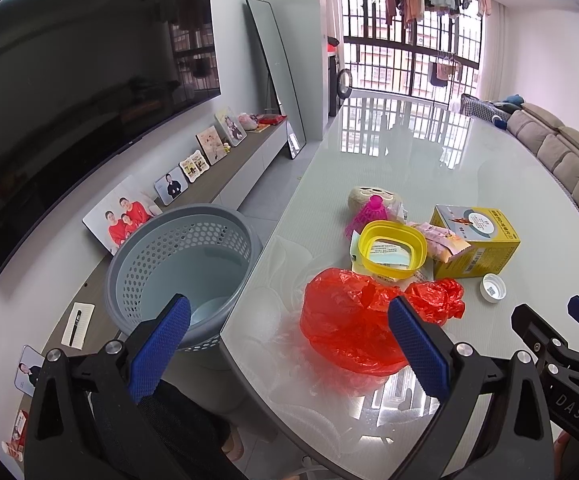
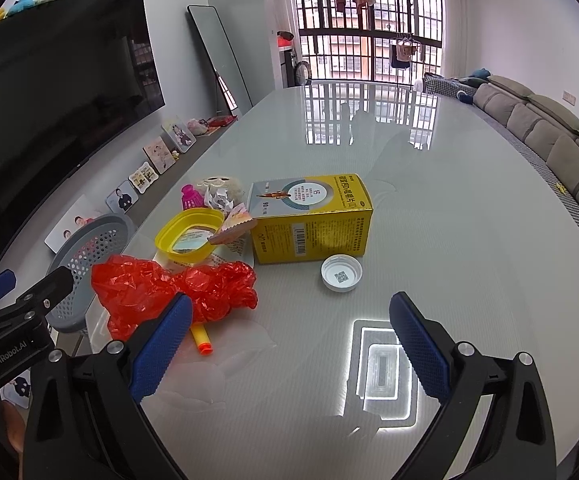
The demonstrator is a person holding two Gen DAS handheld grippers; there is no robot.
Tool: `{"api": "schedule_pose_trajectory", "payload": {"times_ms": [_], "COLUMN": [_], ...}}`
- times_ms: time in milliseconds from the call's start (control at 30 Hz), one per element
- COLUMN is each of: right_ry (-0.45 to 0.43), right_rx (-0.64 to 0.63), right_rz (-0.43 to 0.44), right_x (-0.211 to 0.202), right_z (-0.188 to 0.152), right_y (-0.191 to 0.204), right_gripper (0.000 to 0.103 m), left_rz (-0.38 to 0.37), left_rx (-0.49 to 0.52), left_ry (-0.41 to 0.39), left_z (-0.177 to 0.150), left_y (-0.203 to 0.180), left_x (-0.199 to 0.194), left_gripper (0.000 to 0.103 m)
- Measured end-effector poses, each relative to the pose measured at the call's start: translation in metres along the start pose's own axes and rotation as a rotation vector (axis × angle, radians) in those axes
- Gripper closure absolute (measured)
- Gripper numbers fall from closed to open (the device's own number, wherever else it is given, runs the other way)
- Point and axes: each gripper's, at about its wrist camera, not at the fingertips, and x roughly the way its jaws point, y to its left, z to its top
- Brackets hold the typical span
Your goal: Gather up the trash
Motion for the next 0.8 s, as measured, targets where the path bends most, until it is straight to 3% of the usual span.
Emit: {"api": "schedule_pose_trajectory", "payload": {"times_ms": [800], "right_ry": [-0.008], "right_rx": [0.003], "right_rz": [0.004], "right_x": [-0.0002], "right_z": [0.0008], "right_y": [0.0022], "right_gripper": [0.008], "left_rz": [0.001], "left_rx": [-0.001], "left_ry": [0.002], "left_z": [-0.0009], "left_y": [0.0011], "left_x": [-0.0002], "left_gripper": [0.006]}}
